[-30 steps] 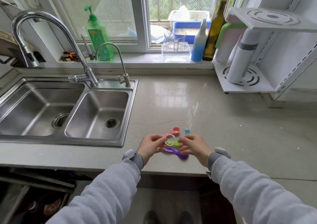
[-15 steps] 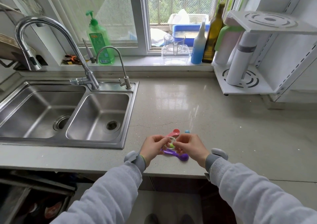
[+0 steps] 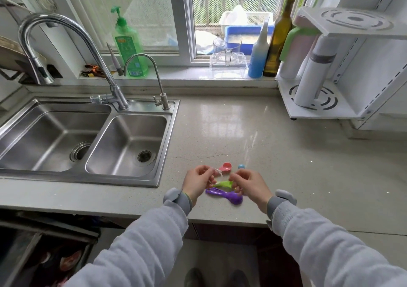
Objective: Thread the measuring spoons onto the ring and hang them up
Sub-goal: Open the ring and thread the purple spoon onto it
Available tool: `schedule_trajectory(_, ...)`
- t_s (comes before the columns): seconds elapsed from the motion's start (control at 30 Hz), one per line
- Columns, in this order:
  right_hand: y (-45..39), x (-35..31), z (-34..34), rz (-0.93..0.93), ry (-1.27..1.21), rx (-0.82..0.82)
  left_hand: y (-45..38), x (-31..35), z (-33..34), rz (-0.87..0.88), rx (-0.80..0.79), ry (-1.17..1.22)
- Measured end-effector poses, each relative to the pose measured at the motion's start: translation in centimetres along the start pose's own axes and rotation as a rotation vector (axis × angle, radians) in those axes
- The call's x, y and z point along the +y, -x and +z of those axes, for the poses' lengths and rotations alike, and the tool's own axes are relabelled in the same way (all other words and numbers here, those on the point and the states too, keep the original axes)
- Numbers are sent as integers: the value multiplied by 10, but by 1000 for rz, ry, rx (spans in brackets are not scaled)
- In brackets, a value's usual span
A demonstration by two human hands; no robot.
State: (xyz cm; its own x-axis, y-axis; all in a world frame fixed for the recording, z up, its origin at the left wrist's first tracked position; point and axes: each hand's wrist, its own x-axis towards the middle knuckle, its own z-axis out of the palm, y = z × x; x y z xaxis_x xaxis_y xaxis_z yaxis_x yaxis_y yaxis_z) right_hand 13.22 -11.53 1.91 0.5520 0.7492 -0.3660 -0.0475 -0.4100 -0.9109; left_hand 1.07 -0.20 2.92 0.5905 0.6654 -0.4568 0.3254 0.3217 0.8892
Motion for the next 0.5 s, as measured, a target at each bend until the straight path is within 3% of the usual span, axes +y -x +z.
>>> schedule_trajectory(0.13,-21,7,-9,-140,574,99,-12,5,-20,5,42,30)
schedule_trajectory(0.3,-35,21,21,-297,992,-174,-13,-2,-30,-2,76,80)
schedule_trajectory(0.5,-44,28,41,-320,1144,-229,-11,-10,-40,-16,102,136)
